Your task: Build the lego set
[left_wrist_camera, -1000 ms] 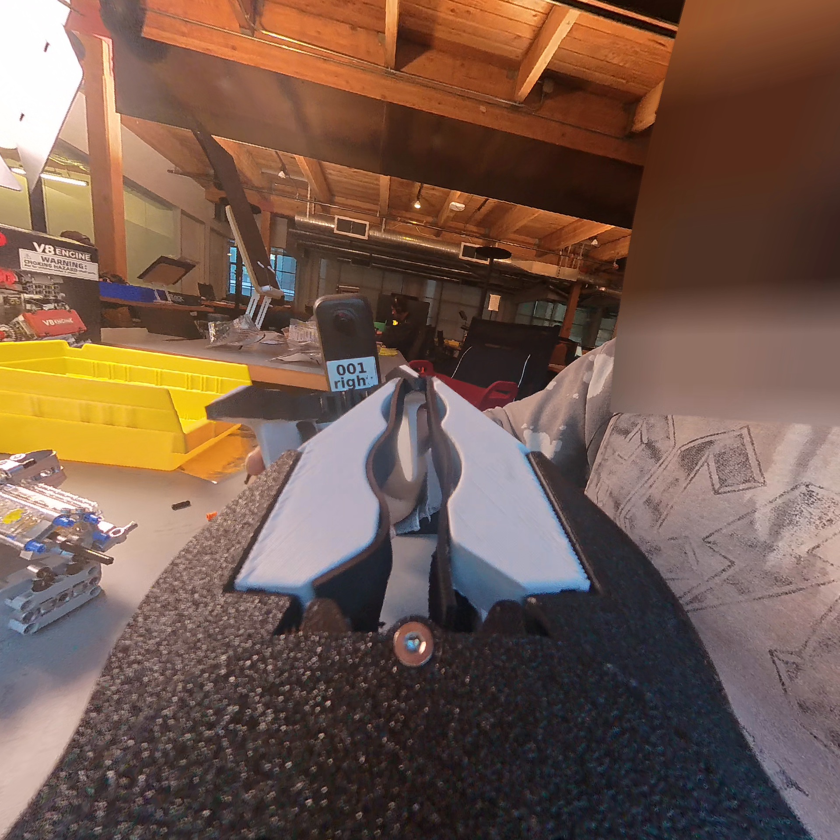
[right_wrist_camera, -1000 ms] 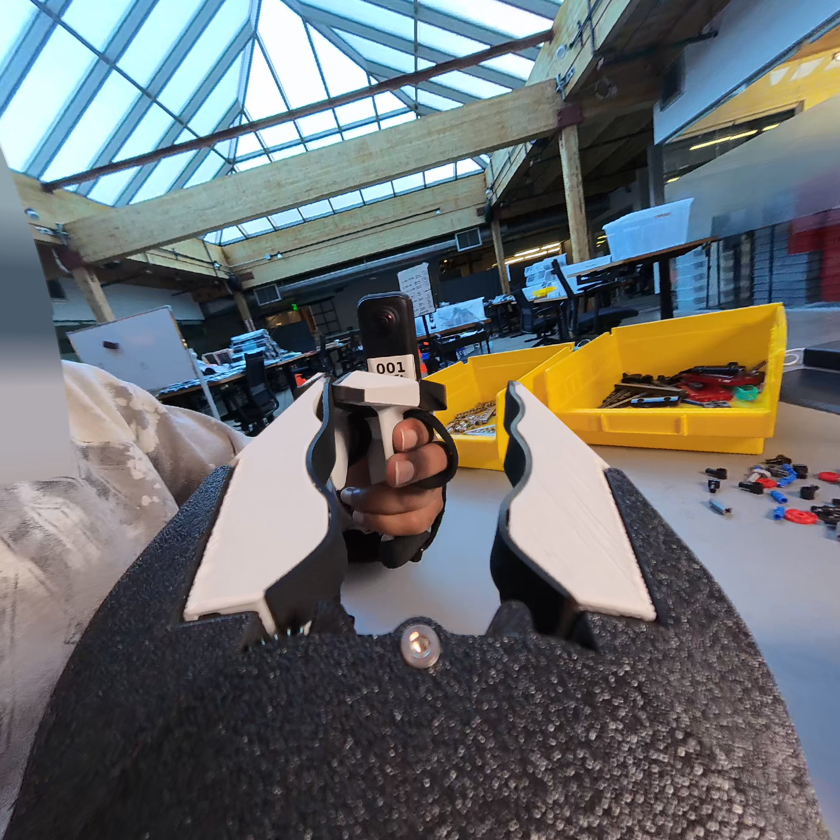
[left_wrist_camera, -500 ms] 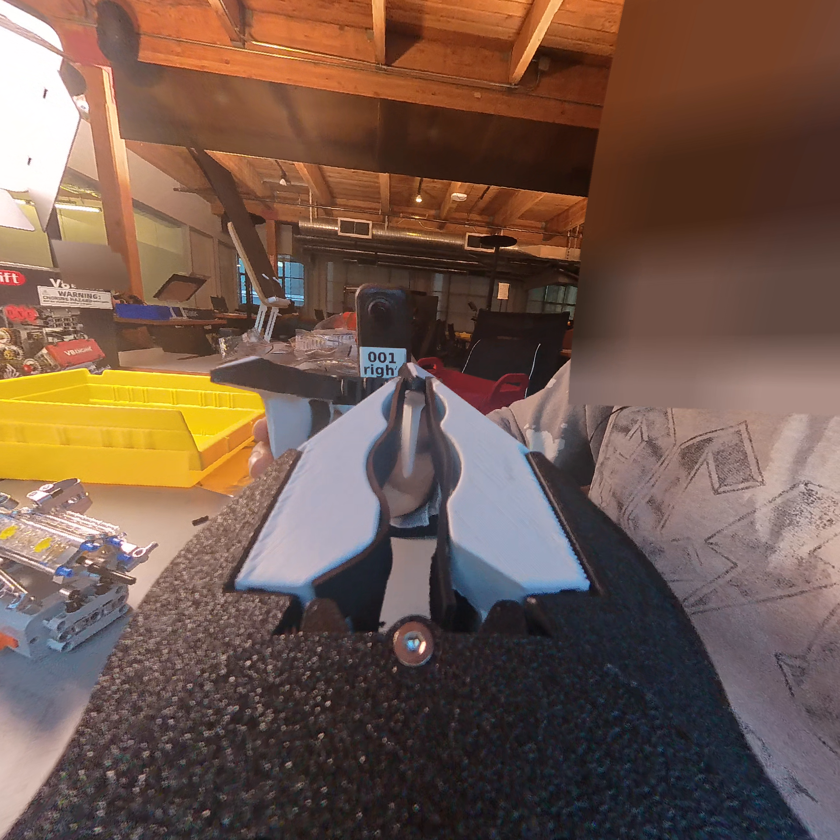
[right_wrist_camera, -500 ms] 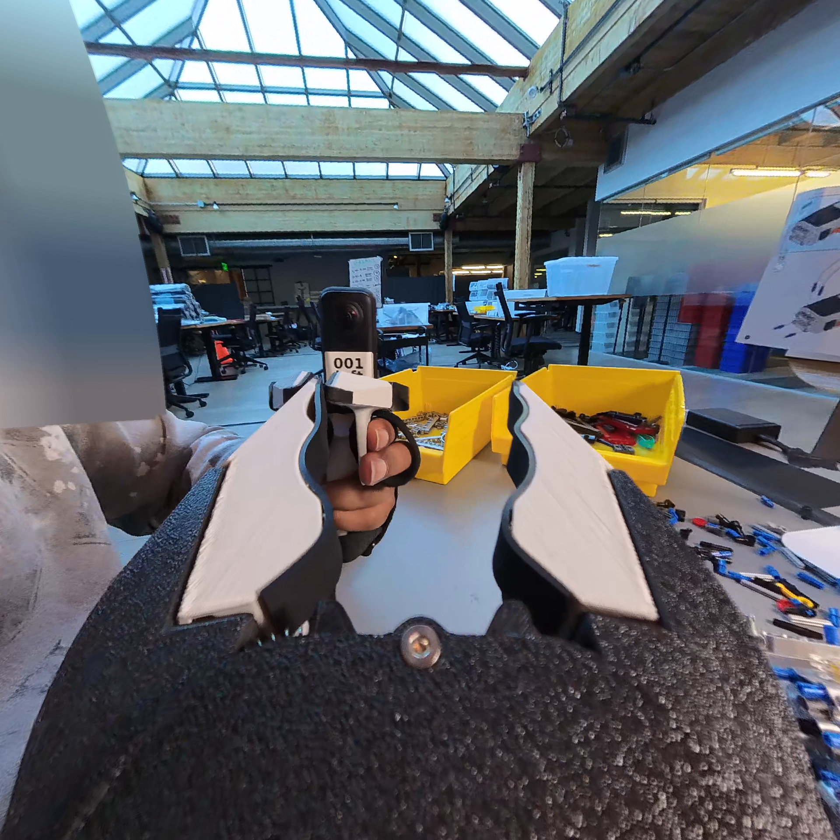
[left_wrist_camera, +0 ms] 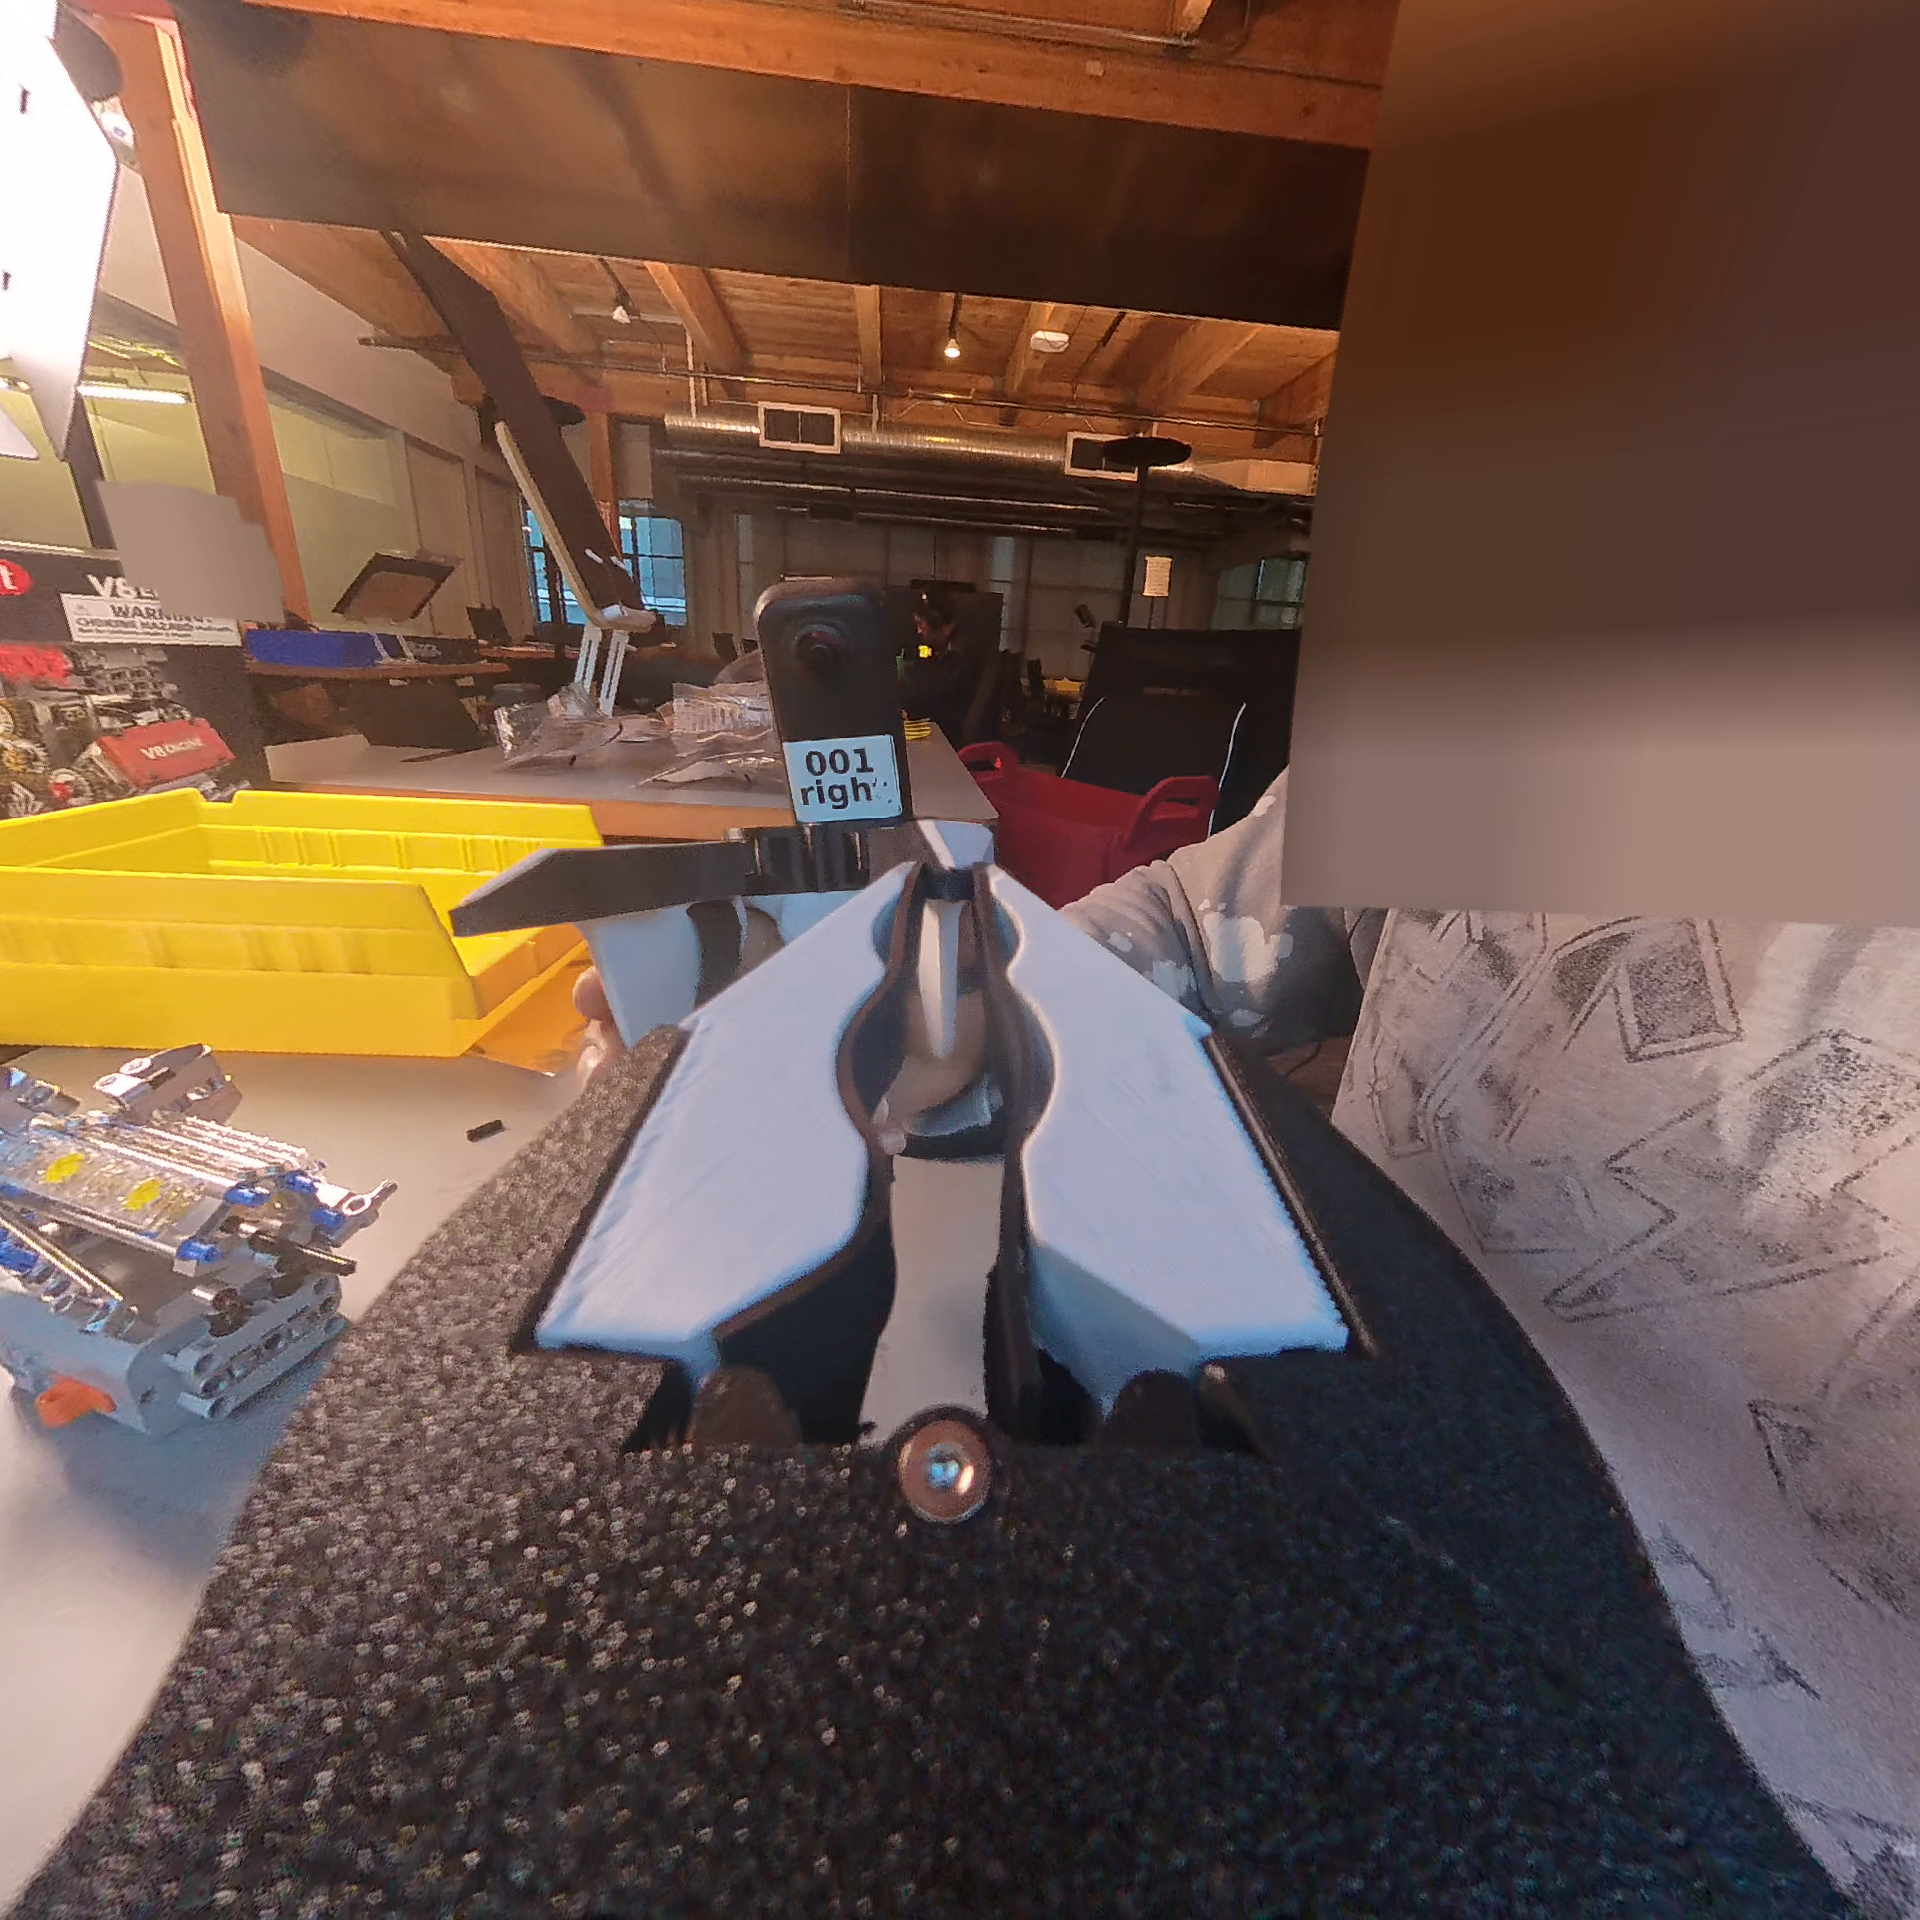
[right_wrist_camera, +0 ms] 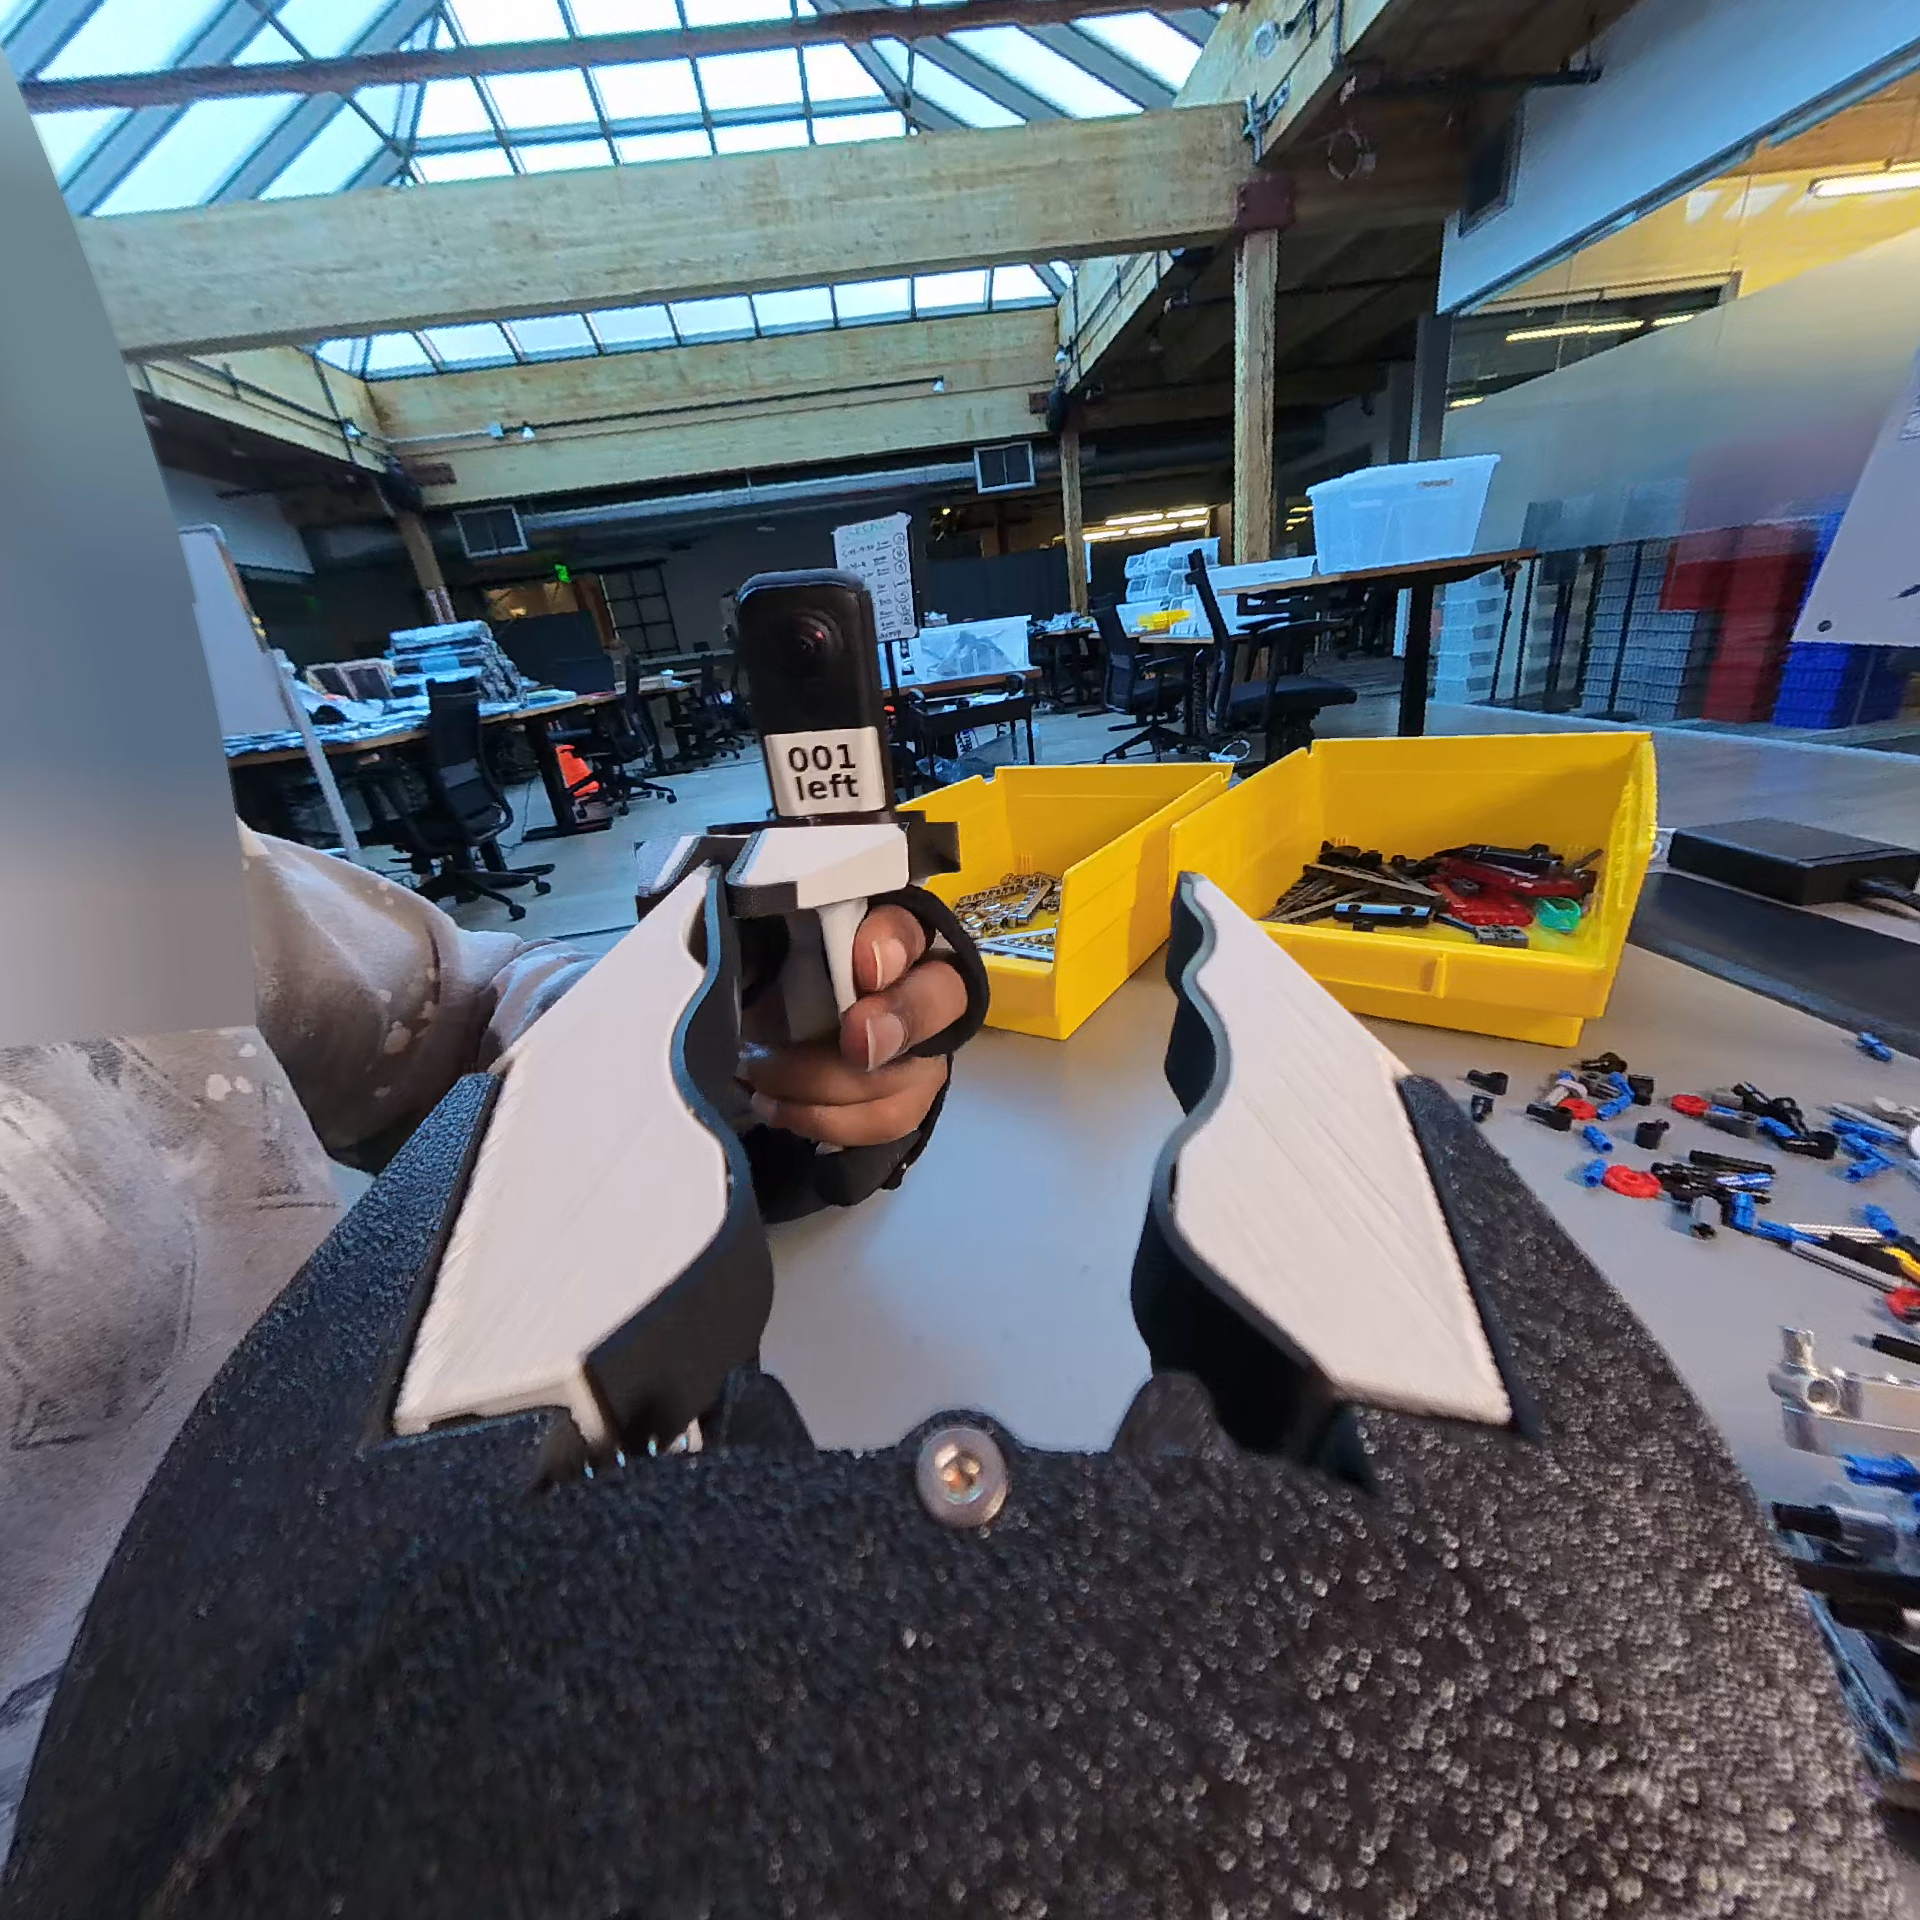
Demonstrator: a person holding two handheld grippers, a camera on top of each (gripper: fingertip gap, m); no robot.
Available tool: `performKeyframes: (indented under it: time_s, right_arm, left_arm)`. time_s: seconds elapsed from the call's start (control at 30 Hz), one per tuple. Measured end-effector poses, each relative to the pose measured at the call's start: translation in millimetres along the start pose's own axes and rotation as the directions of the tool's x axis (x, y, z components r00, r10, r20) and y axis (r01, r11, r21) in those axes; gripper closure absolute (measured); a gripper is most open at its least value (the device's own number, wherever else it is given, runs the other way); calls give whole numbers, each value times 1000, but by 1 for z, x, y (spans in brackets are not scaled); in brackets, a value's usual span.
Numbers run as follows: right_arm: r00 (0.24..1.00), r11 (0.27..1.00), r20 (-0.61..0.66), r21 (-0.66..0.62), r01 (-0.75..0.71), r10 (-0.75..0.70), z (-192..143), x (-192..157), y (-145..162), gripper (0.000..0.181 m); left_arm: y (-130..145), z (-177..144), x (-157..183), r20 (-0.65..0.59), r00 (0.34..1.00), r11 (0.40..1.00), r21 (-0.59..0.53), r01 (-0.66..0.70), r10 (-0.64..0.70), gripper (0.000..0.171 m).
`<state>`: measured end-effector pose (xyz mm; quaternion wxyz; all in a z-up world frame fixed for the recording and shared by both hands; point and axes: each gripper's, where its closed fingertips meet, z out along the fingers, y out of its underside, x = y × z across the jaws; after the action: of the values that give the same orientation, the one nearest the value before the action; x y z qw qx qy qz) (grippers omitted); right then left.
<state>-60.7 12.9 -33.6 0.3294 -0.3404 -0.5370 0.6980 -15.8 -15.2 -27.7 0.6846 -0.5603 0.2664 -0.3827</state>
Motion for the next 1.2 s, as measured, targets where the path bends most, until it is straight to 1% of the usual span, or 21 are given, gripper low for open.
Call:
performKeyframes:
  time_s: [0.13,0.27,0.4,0.47,0.53,0.67,0.8,0.83,0.9,0.97,1.1,1.2]
  right_arm:
    - [999,1000,46,-13,-10,10,1,-7,3,100]
    - [994,997,73,-10,78,-77,3,-18,0,103]
    - [988,991,81,-2,132,-132,2,-24,-2,103]
    - [988,989,46,-6,149,-149,1,-16,-4,105]
    - [986,985,25,-39,168,-167,0,-8,-4,99]
    - [976,971,3,-103,217,-218,-1,-3,1,99]
    - [979,969,42,-140,203,-199,0,-8,8,97]
    - [979,968,52,-152,201,-196,0,-9,10,95]
    - [982,969,69,-161,185,-176,2,-11,14,94]
    - [988,977,74,-159,144,-134,2,-11,15,95]
    - [994,987,83,-132,87,-76,4,-16,14,100]
    - [995,990,73,-120,78,-70,7,-18,12,102]
  left_arm:
    - [3,-1,3,-41,998,999,-31,43,-44,166]
    - [3,-2,11,-81,996,998,-44,36,-39,166]
    - [3,-1,18,-102,995,999,-51,13,-18,167]
    - [3,-1,13,-77,997,999,-50,8,-11,166]
    - [4,0,9,-53,999,998,-57,-6,3,166]
    - [10,-3,5,-13,996,988,-122,-94,93,163]
    - [15,-4,12,-63,993,980,-166,-106,97,156]
    - [17,-5,12,-67,993,978,-178,-105,95,156]
    - [20,-6,13,-82,993,977,-190,-100,86,165]
    - [19,-6,12,-86,994,980,-181,-85,71,165]
    - [16,-7,13,-85,993,980,-170,-101,87,165]
    - [13,-9,13,-82,991,980,-158,-122,110,166]
